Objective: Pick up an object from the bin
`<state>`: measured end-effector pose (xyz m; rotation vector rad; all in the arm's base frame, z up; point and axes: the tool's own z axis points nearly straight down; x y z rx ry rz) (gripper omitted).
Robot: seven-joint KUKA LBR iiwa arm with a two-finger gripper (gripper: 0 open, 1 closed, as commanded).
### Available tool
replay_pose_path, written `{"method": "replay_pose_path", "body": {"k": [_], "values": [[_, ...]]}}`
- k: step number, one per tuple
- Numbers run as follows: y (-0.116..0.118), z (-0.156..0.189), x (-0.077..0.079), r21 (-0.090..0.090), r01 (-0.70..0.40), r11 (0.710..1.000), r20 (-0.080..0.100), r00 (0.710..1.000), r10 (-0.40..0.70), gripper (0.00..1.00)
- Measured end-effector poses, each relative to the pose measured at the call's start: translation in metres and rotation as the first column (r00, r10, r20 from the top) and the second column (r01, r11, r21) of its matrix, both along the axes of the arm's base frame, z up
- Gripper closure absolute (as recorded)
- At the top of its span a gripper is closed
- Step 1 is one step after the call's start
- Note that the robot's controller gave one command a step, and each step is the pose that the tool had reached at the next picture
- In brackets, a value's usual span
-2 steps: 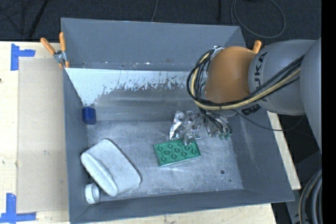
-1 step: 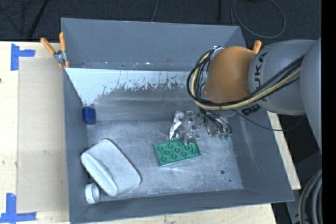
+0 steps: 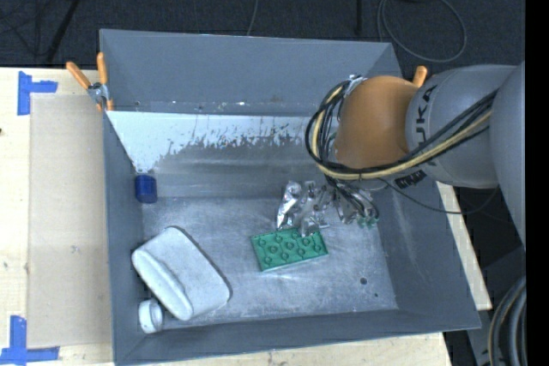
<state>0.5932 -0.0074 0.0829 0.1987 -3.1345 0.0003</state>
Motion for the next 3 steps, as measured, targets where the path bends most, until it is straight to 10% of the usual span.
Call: {"method": "replay_pose_path", "body": {"k": [3], "values": [[0.0000,0.0000,0.0000,0.000,0.000,1.000,0.000,1.000,0.000,1.00]]}}
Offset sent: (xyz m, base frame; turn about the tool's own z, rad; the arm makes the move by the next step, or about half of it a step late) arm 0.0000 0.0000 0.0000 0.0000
